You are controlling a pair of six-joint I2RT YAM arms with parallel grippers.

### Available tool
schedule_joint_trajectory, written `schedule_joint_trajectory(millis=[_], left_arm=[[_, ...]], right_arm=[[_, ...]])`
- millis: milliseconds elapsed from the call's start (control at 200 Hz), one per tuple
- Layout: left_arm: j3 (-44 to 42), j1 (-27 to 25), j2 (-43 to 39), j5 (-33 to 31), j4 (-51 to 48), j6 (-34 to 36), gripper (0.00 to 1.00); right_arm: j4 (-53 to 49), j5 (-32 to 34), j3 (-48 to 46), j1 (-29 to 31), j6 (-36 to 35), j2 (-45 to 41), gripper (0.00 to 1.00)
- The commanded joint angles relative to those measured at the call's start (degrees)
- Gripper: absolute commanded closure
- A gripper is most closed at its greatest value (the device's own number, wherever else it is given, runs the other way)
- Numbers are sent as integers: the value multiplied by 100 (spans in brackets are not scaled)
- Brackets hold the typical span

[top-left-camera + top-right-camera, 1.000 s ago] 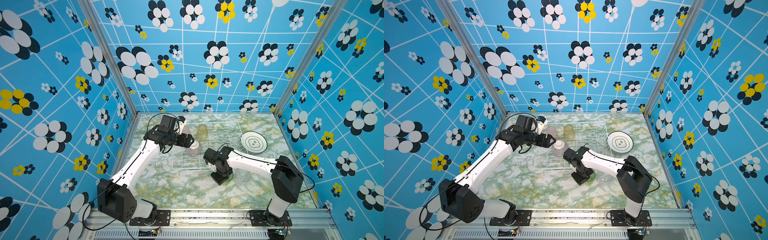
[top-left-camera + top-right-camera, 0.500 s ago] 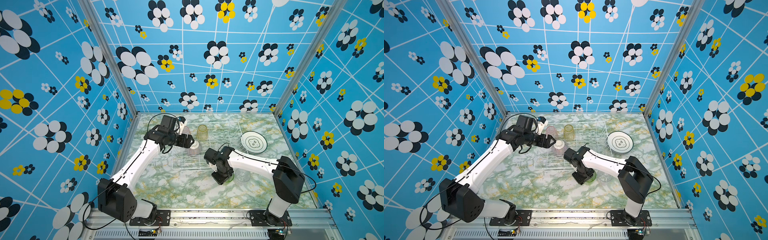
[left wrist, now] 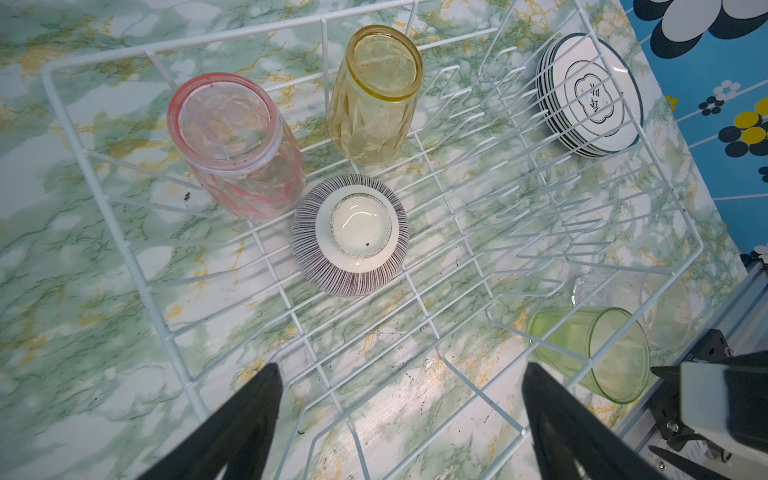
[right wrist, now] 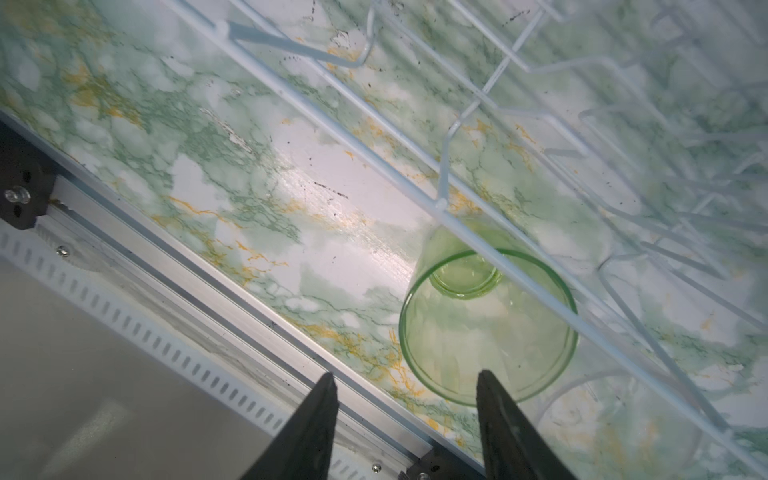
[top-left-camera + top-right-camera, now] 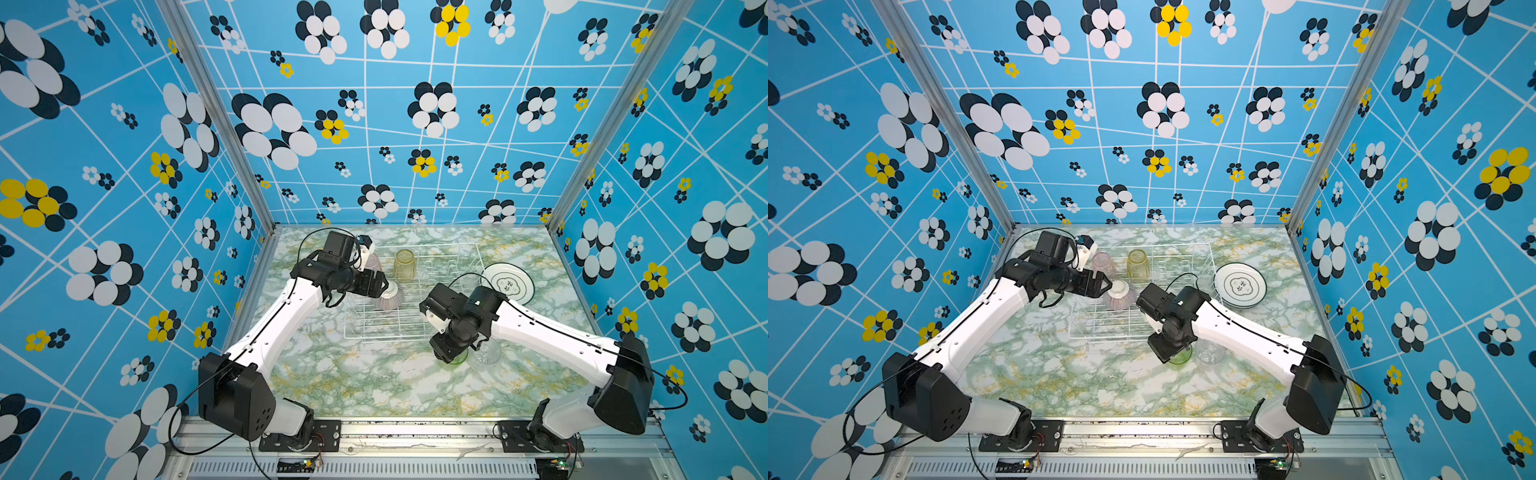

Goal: Unload the mixed dishes from the dish rack
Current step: 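Open the right gripper and raise it while the left gripper moves over the yellow glass, then lower the left gripper and close it on the yellow glass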

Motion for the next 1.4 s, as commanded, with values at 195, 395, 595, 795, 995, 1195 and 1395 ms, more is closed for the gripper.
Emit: schedule_joint_trajectory(millis=[195,395,595,795,995,1195,1395], left_arm=[[250,-267,317,-642,-201,190,8],[677,-392,863,-653,-161,246,8],[1213,-423,1579,-567,-103,316,8],[1644,-424,2204,-725,258,300,8],[2128,-435,2869,-750,652,65,8],[2792,-482,3551,-845,738,-83,8],[3186,-570,3999,-1085,894,-149,8]], right_arm=[[-13,227,251,-299,42,-690,39],[1034,333,-17,-889,233,-1349,31],[1585,321,-100,-1395,205,-1654,27],[1854,271,-162,-1715,127,-1790,25],[1925,192,-135,-1959,13,-1759,24],[2081,68,-153,-2176,-82,-1669,23],[2195,-158,-170,-2429,-145,-1596,23]])
